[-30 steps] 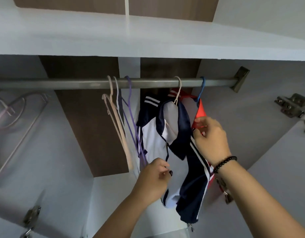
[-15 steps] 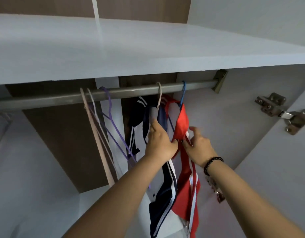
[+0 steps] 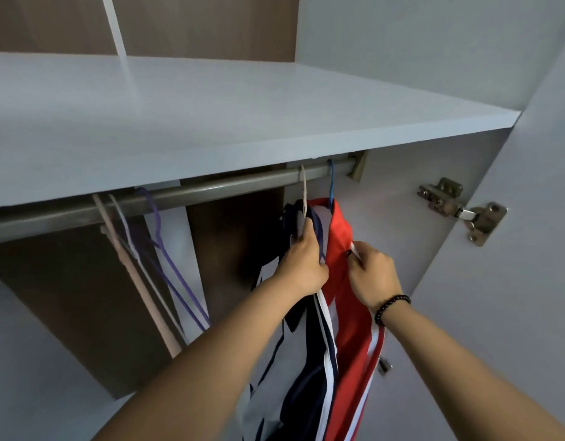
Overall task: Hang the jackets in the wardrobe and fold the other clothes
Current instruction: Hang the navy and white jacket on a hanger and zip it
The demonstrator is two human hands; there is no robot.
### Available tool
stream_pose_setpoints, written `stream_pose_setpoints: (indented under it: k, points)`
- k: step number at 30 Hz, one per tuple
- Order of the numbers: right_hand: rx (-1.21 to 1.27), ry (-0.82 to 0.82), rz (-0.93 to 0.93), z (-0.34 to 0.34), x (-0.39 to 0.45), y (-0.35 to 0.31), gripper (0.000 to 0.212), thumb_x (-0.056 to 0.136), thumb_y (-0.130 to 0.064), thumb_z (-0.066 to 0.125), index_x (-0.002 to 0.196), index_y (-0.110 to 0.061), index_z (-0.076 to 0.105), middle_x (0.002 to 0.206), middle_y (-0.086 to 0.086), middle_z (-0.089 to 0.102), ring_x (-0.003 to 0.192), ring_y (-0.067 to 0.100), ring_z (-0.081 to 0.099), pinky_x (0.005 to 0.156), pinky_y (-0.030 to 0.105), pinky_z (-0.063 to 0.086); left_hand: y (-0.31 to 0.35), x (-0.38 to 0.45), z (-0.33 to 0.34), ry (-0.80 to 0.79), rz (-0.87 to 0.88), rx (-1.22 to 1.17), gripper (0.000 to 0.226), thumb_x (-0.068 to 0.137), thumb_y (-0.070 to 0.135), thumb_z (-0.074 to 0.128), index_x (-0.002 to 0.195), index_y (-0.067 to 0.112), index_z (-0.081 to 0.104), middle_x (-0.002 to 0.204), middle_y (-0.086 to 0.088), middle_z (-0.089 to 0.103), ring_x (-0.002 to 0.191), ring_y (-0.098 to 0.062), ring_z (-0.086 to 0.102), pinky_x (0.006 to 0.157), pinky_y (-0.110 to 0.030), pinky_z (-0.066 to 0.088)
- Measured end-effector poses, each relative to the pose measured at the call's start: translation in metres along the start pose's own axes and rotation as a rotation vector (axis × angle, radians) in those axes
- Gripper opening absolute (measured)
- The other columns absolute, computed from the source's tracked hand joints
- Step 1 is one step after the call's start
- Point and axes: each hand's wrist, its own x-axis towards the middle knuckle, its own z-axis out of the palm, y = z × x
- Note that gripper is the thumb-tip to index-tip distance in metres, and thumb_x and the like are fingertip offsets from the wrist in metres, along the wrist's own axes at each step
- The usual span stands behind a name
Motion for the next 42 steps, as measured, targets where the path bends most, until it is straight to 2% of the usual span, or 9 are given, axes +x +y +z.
stream_pose_setpoints:
  k: [3,9,15,20,24,30,35,38,42]
  points:
    - [-0.053,-0.015,0.029,-0.013,0.006,0.007,0.013,0.090,-0.013,0.049,0.091,-0.010,0.062,0.079,0.012,0.066,0.074,0.034,0.060,0.065,0.037,0.050,0.010,0.008,0.007,-0.001,0.028,-0.006,0.097,0.089,0.013,0.060,0.154,0.014,-0.013,0.144,-0.021,0.043,0.118,-0.038,0.055,0.096,-0.044,0.049]
    - [-0.087,-0.066,0.061,-0.019,0.003,0.014,0.022,0.093,-0.024,0.052,0.112,-0.016,0.061,0.092,0.012,0.069,0.086,0.033,0.063,0.076,0.039,0.053,0.007,0.011,0.018,0.027,0.026,0.033,0.101,0.089,0.020,0.061,0.152,0.013,-0.017,0.140,-0.024,0.046,0.106,-0.038,0.061,0.083,-0.038,0.051]
    - [-0.144,-0.127,0.035,-0.025,-0.012,0.024,0.027,0.091,-0.019,0.054,0.117,-0.017,0.059,0.078,-0.002,0.064,0.082,0.025,0.064,0.072,0.033,0.053,0.005,-0.004,0.028,0.008,0.006,0.036,0.098,0.092,0.029,0.060,0.153,0.015,-0.015,0.160,-0.013,0.019,0.136,-0.031,0.040,0.103,-0.036,0.040]
    - [-0.138,-0.171,0.004,-0.036,-0.027,0.033,0.034,0.089,-0.007,0.048,0.120,-0.012,0.061,0.094,0.002,0.072,0.093,0.021,0.066,0.083,0.029,0.053,0.009,-0.021,0.036,-0.037,-0.007,0.062,0.087,0.094,0.024,0.057,0.155,0.011,-0.004,0.163,-0.008,0.005,0.146,-0.025,0.022,0.114,-0.032,0.027]
    - [-0.081,-0.169,-0.010,-0.046,-0.047,0.038,0.036,0.086,-0.004,0.047,0.117,-0.013,0.062,0.097,0.001,0.072,0.094,0.020,0.066,0.087,0.025,0.050,0.012,-0.044,0.042,-0.076,-0.023,0.115,0.080,0.096,0.023,0.054,0.155,0.008,0.003,0.163,-0.009,0.006,0.149,-0.022,0.012,0.118,-0.030,0.018]
    - [0.042,-0.216,-0.033,-0.055,-0.094,0.054,0.033,0.087,-0.007,0.050,0.117,-0.016,0.061,0.105,0.001,0.066,0.096,0.017,0.062,0.082,0.020,0.049,0.013,-0.097,0.062,-0.102,-0.063,0.158,0.071,0.096,0.024,0.053,0.154,0.010,0.014,0.160,-0.007,0.019,0.144,-0.022,0.026,0.113,-0.029,0.027]
    - [0.089,-0.327,-0.054,-0.061,-0.143,0.069,0.034,0.086,-0.008,0.054,0.119,-0.016,0.059,0.114,0.002,0.063,0.104,0.016,0.060,0.093,0.025,0.048,0.020,-0.146,0.082,-0.170,-0.123,0.205,0.068,0.096,0.023,0.053,0.153,0.013,0.018,0.157,-0.003,0.026,0.143,-0.022,0.028,0.116,-0.030,0.026]
    - [0.089,-0.373,-0.050,-0.068,-0.169,0.079,0.037,0.089,-0.014,0.057,0.126,-0.018,0.056,0.123,0.001,0.059,0.112,0.016,0.057,0.098,0.026,0.046,0.028,-0.172,0.092,-0.183,-0.115,0.190,0.057,0.096,0.021,0.053,0.147,0.018,0.030,0.149,-0.002,0.038,0.137,-0.022,0.038,0.112,-0.024,0.028]
    - [0.075,-0.368,0.005,-0.078,-0.206,0.092,0.038,0.090,-0.013,0.055,0.128,-0.019,0.055,0.129,0.001,0.056,0.114,0.015,0.056,0.098,0.022,0.045,0.039,-0.206,0.101,-0.202,-0.101,0.163,0.056,0.099,0.021,0.049,0.151,0.020,0.026,0.152,0.001,0.034,0.138,-0.018,0.035,0.098,-0.015,0.023]
